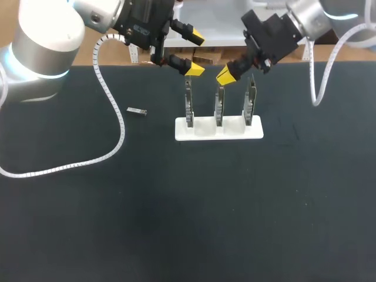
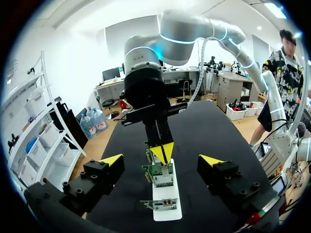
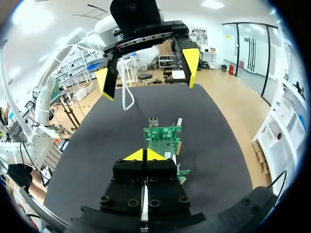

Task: Pick up the optical module with the left hand, and insert it into the network port with the right hand.

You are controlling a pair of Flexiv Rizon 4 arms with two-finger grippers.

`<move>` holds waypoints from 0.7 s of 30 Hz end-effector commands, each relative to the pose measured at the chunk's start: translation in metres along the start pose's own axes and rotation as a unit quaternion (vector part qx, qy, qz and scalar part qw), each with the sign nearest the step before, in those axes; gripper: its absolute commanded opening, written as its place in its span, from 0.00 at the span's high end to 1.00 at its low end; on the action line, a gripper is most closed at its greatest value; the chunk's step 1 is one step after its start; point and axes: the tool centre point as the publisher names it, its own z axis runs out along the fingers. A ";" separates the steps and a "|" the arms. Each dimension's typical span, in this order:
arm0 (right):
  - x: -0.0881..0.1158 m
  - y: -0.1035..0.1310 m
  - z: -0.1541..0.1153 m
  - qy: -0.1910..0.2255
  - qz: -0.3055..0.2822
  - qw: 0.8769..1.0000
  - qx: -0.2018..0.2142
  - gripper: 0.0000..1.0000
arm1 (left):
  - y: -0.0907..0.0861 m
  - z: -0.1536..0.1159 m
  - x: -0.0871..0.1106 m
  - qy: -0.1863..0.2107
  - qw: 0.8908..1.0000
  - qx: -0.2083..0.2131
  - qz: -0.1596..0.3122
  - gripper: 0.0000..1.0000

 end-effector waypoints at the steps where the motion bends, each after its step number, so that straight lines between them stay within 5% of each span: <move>1: 0.004 -0.001 0.002 -0.001 -0.009 1.000 0.004 1.00 | 0.002 0.000 -0.001 0.003 1.000 0.002 -0.002 0.00; 11: -0.024 0.005 -0.021 -0.024 -0.062 0.997 0.030 1.00 | 0.002 0.000 -0.001 0.003 1.000 0.002 -0.002 0.00; 17: -0.022 0.012 -0.034 -0.010 -0.058 0.997 0.042 1.00 | 0.002 0.000 -0.001 0.003 1.000 0.002 -0.002 0.00; 21: -0.018 0.022 -0.049 -0.001 -0.051 0.997 0.060 0.89 | 0.002 0.000 -0.001 0.003 1.000 0.002 -0.002 0.00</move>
